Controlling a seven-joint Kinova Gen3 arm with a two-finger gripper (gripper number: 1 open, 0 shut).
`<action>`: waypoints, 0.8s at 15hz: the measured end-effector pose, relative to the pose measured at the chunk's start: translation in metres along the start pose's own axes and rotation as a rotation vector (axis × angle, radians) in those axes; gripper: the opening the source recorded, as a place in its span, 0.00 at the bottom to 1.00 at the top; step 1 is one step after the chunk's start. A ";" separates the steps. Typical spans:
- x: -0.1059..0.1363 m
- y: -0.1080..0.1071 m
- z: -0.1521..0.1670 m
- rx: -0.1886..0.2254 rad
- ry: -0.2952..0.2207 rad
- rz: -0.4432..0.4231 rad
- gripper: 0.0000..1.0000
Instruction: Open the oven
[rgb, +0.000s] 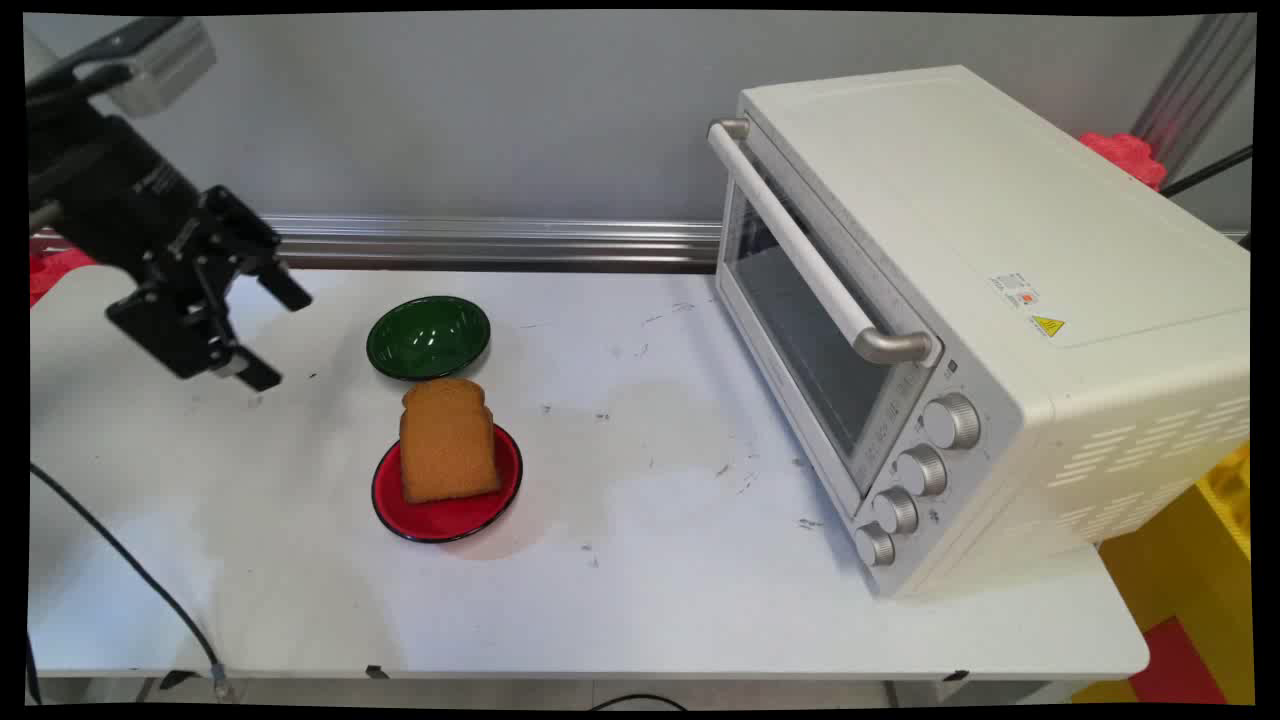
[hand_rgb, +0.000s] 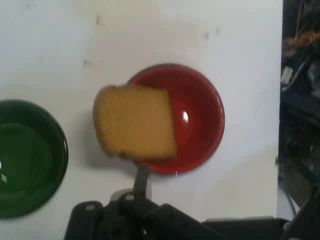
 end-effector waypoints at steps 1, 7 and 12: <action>0.006 -0.002 -0.001 -0.002 0.035 -0.003 1.00; 0.046 -0.014 -0.004 0.013 0.228 -0.028 1.00; 0.080 -0.033 -0.006 0.059 0.396 -0.071 1.00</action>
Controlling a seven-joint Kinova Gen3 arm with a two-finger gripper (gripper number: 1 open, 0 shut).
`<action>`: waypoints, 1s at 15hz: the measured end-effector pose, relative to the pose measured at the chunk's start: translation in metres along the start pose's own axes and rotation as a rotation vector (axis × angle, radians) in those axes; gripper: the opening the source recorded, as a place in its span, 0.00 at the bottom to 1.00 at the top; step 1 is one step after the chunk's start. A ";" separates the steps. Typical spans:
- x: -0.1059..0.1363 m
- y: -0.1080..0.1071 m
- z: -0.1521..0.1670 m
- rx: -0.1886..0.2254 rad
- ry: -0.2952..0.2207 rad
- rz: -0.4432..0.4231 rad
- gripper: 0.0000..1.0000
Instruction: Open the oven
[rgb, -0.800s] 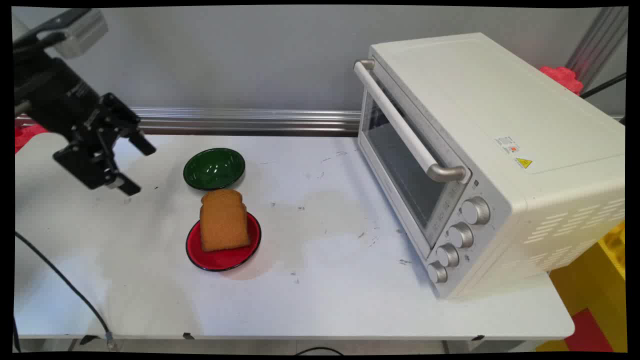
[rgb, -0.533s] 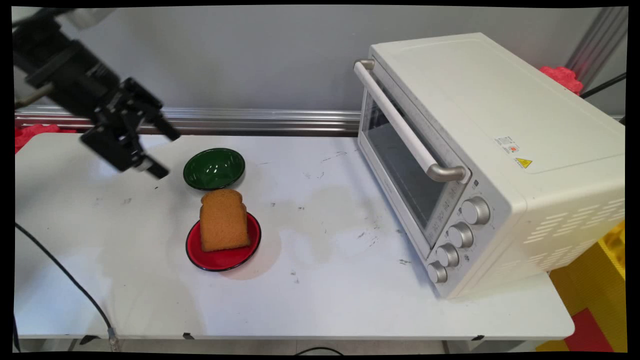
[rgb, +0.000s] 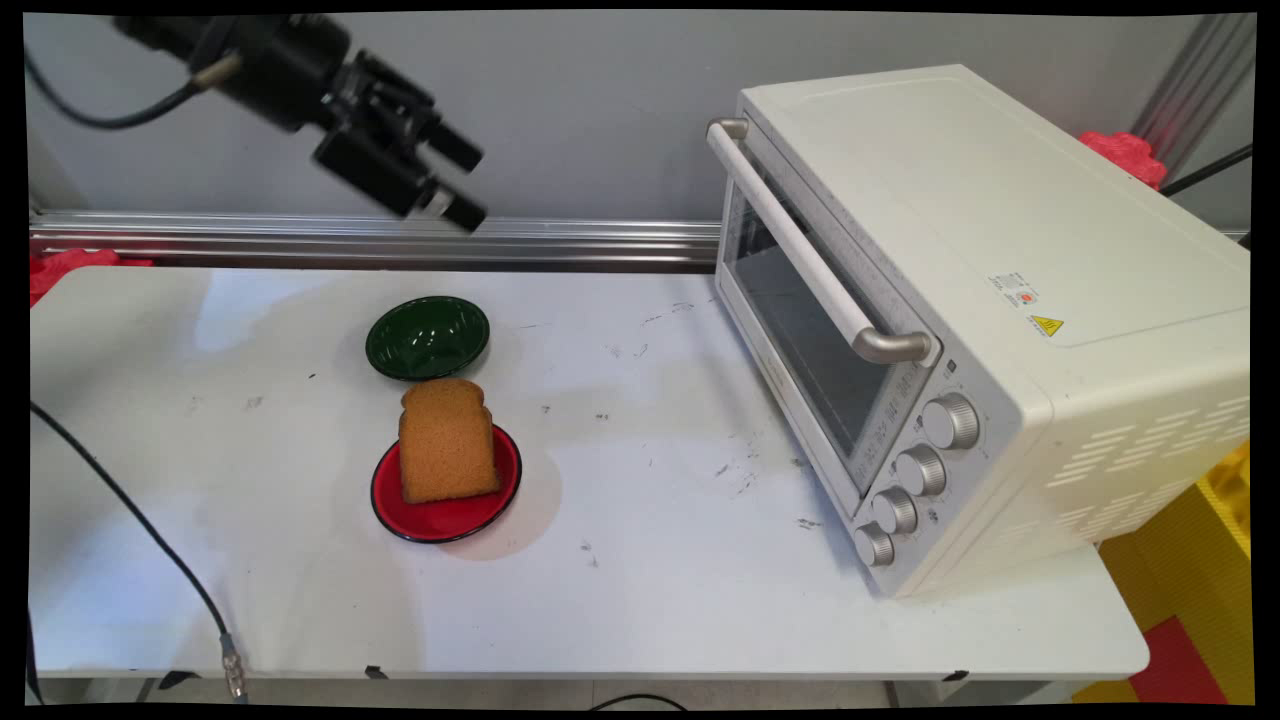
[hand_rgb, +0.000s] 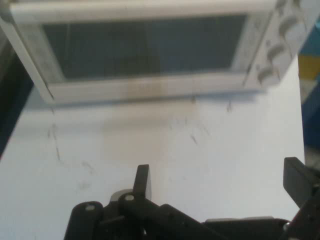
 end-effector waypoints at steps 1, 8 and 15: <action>0.004 -0.002 0.001 0.005 0.023 -0.005 1.00; 0.024 -0.017 0.008 0.017 0.110 -0.005 1.00; 0.032 -0.027 0.013 0.006 0.120 0.001 0.00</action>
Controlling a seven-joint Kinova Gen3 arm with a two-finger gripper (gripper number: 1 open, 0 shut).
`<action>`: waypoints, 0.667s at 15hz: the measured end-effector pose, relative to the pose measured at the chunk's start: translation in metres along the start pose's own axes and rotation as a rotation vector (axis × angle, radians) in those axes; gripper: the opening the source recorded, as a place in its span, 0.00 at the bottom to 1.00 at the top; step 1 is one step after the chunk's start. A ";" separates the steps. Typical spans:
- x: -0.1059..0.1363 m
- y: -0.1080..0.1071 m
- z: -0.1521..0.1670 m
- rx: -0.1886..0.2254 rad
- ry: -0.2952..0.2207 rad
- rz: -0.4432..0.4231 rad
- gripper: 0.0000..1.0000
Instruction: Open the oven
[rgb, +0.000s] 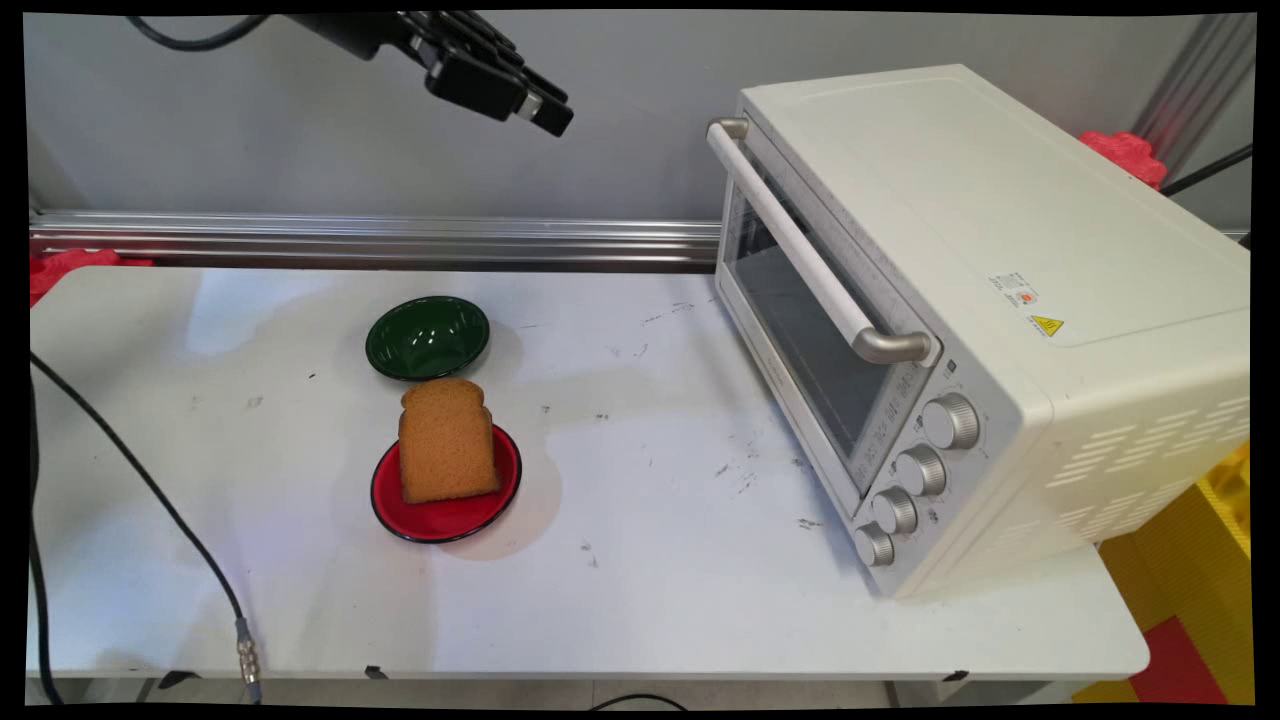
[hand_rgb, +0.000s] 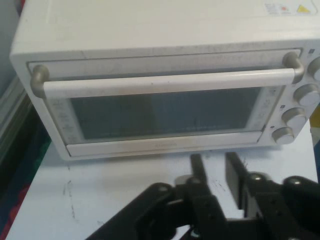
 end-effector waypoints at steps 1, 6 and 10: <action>0.001 -0.002 0.003 0.001 -0.004 -0.006 0.00; 0.016 -0.006 0.023 0.004 -0.023 -0.025 0.00; 0.032 -0.004 0.042 0.003 -0.036 -0.026 0.00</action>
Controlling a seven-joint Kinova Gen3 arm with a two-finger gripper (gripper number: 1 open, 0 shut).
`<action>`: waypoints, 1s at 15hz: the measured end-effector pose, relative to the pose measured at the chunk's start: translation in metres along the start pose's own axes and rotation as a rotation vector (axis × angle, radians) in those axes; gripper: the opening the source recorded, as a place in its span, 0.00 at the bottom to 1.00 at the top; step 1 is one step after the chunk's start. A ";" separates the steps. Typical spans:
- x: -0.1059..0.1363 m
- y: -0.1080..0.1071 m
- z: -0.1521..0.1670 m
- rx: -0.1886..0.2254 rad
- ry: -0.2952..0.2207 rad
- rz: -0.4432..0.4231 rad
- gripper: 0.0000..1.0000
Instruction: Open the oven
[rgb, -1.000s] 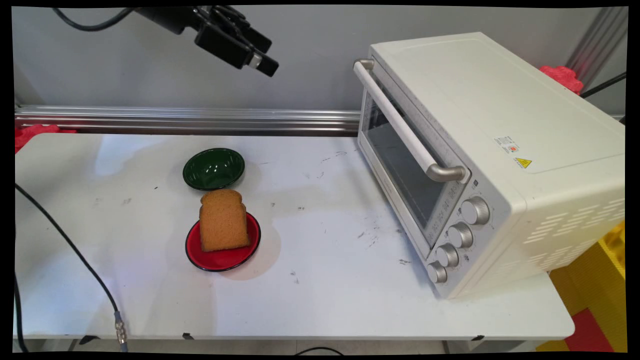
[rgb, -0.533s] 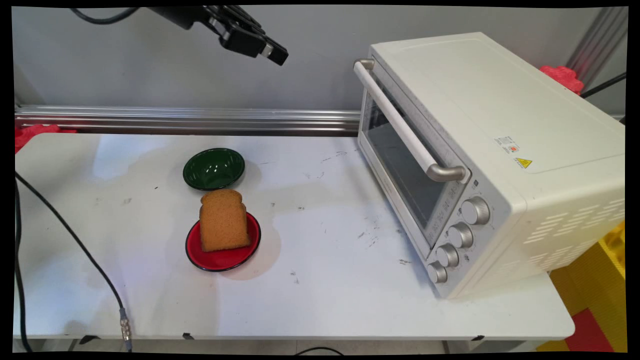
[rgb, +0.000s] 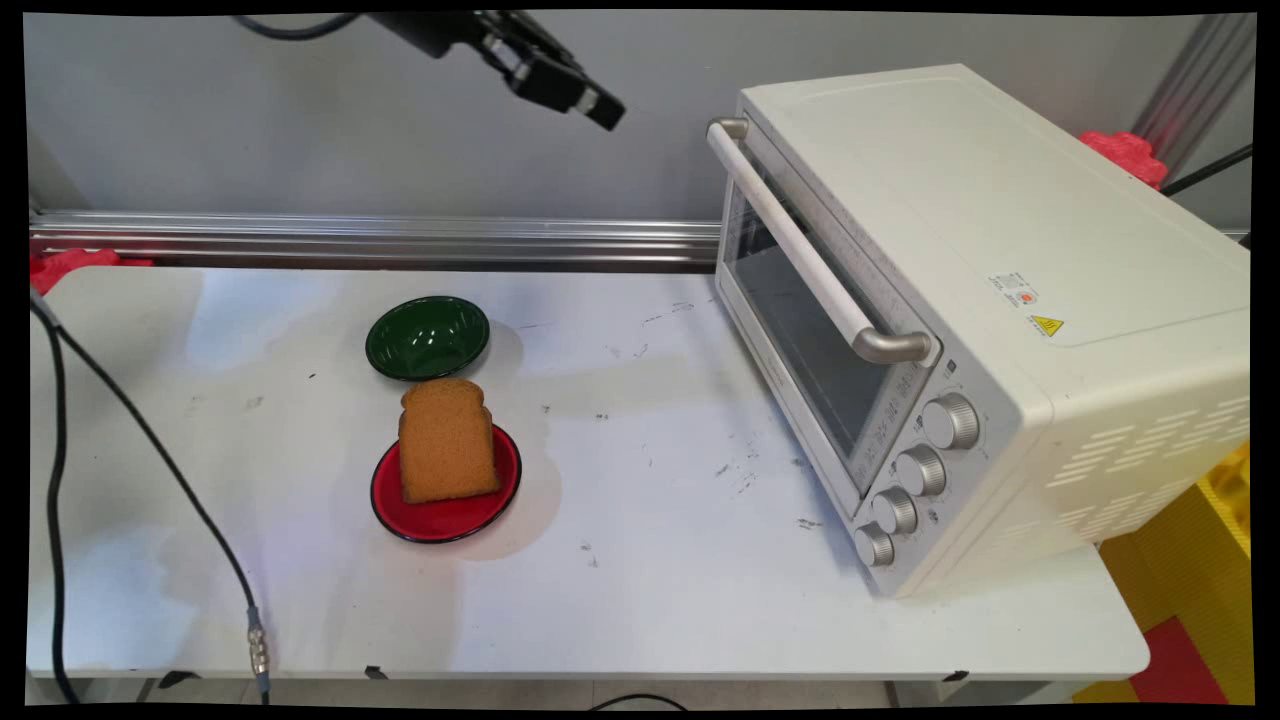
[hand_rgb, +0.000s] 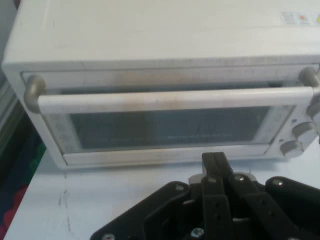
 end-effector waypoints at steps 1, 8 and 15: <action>0.006 0.001 0.006 0.000 -0.004 0.002 0.00; 0.054 0.015 0.049 0.030 -0.040 0.020 0.00; 0.086 0.017 0.085 0.028 -0.097 0.029 0.00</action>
